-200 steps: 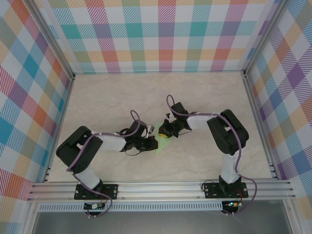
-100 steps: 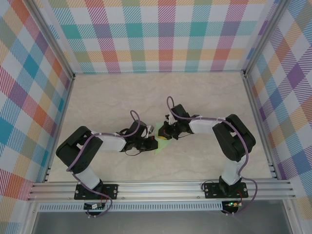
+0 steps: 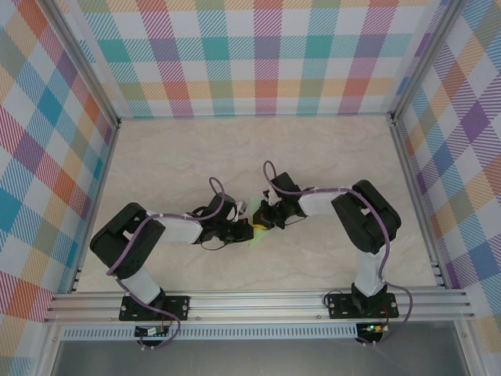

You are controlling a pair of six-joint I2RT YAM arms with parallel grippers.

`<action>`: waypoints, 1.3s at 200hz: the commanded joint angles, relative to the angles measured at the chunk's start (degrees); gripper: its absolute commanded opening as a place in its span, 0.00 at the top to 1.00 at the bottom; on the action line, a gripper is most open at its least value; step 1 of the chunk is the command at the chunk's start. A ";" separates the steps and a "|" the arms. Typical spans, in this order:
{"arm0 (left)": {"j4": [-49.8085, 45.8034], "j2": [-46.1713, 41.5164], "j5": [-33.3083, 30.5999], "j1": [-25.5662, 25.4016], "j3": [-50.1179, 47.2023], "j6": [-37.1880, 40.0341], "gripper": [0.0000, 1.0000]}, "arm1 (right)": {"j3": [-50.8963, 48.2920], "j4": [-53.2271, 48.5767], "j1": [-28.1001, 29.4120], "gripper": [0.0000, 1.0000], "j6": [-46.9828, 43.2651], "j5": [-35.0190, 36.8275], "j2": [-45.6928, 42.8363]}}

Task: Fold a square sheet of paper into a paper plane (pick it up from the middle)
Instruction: Fourth fold the wing at the center of the table.

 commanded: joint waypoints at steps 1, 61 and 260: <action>-7.51 -0.54 -1.57 -0.26 -2.48 0.80 1.00 | -0.15 -1.59 -0.37 0.95 -0.43 4.88 3.16; -11.91 -9.34 1.14 -0.28 2.16 1.09 0.93 | -0.88 -1.99 -0.37 0.95 -1.02 4.89 3.11; -10.91 0.05 6.94 -0.53 5.39 2.70 0.87 | -0.88 -2.46 -0.37 0.95 -0.43 5.06 4.91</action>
